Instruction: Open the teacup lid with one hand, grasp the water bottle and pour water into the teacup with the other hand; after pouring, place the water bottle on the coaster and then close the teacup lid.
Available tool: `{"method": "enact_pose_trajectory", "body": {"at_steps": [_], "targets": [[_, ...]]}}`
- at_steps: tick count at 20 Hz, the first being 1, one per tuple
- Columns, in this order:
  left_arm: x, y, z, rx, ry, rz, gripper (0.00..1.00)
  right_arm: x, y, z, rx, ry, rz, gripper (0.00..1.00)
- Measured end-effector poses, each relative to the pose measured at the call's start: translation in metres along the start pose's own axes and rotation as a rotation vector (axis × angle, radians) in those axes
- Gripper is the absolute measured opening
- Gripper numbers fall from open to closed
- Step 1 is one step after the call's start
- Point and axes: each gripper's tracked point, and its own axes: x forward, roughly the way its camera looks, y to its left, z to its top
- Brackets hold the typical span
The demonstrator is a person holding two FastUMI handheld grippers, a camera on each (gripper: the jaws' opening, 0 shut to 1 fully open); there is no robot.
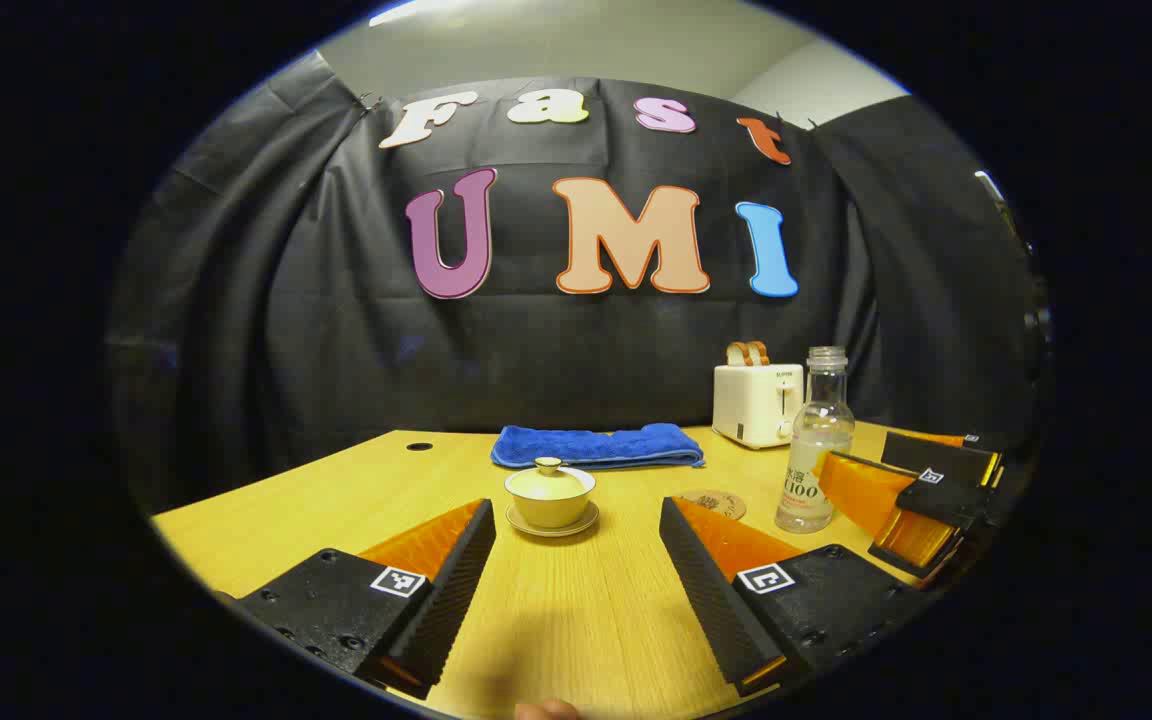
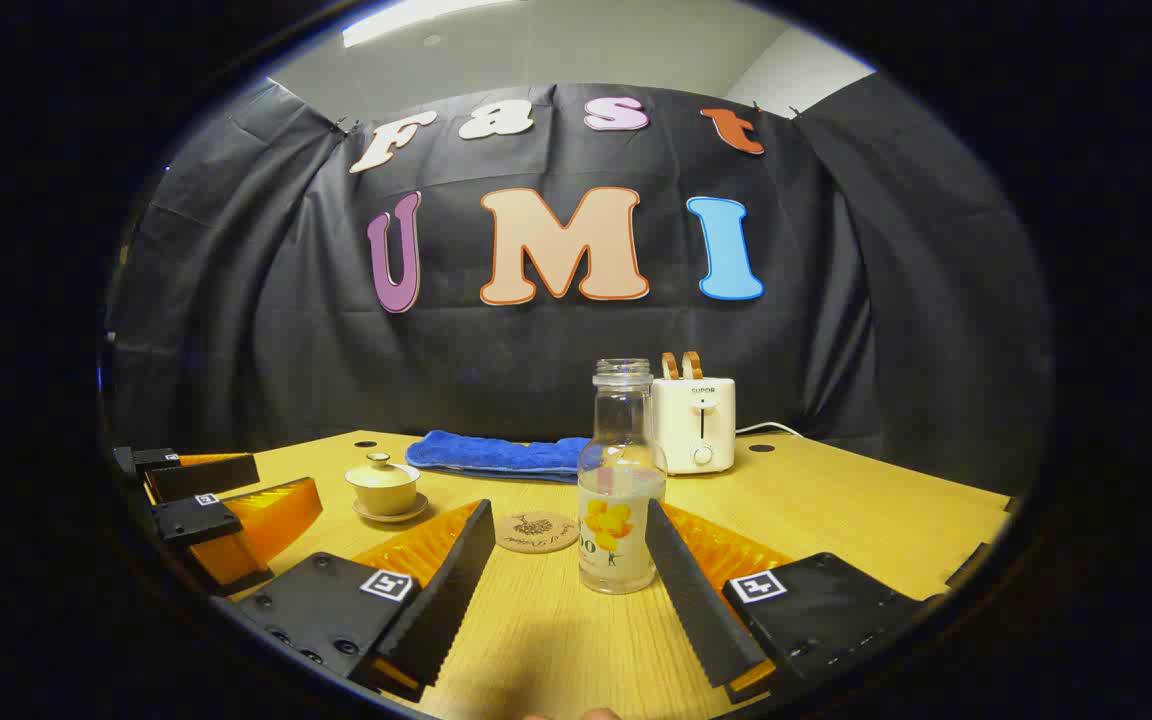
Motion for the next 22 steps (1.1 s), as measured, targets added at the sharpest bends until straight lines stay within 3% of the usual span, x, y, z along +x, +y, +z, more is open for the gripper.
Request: {"method": "enact_pose_trajectory", "body": {"at_steps": [1, 22], "targets": [[-0.0012, 0.0024, 0.0007, -0.006, -0.003, 0.007, 0.97, 0.0002, -0.0002, -0.0003, 0.001, 0.001, -0.002, 0.98], [-0.0019, 0.0041, 0.0012, -0.003, -0.003, 0.0, 0.97, -0.0022, -0.0004, 0.0005, 0.0, 0.001, -0.003, 1.0]]}}
